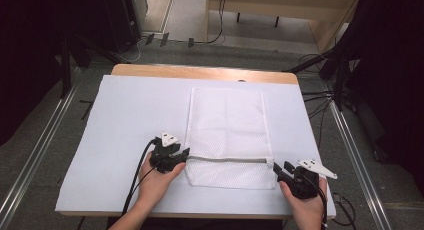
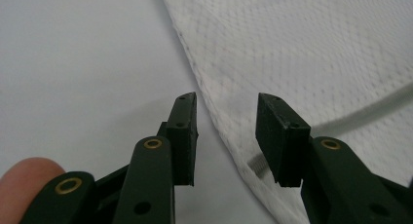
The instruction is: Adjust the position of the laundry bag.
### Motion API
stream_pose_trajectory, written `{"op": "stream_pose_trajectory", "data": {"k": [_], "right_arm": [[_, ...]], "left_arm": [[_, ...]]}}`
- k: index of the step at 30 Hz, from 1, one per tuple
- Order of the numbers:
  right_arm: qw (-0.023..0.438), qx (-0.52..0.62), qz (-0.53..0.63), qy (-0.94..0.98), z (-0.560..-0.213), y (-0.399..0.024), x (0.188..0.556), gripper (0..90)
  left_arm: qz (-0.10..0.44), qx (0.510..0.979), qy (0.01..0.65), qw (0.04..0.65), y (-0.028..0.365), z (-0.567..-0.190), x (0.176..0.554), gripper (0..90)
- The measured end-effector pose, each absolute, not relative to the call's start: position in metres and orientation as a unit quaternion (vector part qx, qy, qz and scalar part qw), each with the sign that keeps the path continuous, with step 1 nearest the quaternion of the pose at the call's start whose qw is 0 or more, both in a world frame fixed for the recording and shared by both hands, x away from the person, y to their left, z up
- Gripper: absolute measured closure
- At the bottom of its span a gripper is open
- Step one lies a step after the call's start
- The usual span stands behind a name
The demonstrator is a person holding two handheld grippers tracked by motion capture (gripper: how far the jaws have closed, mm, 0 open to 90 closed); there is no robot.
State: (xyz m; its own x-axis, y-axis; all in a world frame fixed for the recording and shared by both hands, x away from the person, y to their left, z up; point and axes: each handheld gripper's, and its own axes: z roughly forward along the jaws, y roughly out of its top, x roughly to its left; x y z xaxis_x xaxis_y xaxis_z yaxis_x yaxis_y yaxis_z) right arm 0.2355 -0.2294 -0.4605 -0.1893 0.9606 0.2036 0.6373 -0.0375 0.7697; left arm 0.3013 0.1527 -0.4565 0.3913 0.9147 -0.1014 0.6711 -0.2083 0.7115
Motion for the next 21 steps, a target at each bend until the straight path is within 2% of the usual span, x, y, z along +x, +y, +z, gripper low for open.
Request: {"op": "stream_pose_trajectory", "data": {"k": [6, 11, 13, 14, 15, 16, 19, 21], "right_arm": [[0.208, 0.599, 0.397, 0.663, -0.46, -0.231, 0.234, 56.8], [0.205, 0.597, 0.399, 0.665, -0.461, -0.232, 0.235, 55.7], [0.205, 0.597, 0.398, 0.665, -0.461, -0.231, 0.235, 55.2], [0.203, 0.597, 0.398, 0.667, -0.462, -0.23, 0.235, 54.7], [0.203, 0.597, 0.398, 0.667, -0.462, -0.23, 0.235, 54.7], [0.205, 0.595, 0.397, 0.668, -0.462, -0.23, 0.235, 54.5], [0.204, 0.595, 0.397, 0.669, -0.463, -0.23, 0.235, 54.1], [0.203, 0.596, 0.396, 0.669, -0.463, -0.23, 0.235, 54.0]], "left_arm": [[0.173, 0.744, 0.535, 0.36, 0.151, -0.455, 0.317, 61.8], [0.157, 0.762, 0.528, 0.34, 0.141, -0.46, 0.323, 62.6], [0.162, 0.767, 0.529, 0.325, 0.138, -0.464, 0.325, 68.4], [0.173, 0.766, 0.528, 0.323, 0.138, -0.465, 0.325, 77.2], [0.173, 0.766, 0.528, 0.323, 0.138, -0.465, 0.325, 80.5], [0.167, 0.766, 0.529, 0.326, 0.14, -0.465, 0.327, 80.5], [0.15, 0.763, 0.53, 0.339, 0.145, -0.465, 0.33, 89.2], [0.146, 0.764, 0.527, 0.344, 0.147, -0.466, 0.33, 90.0]]}}
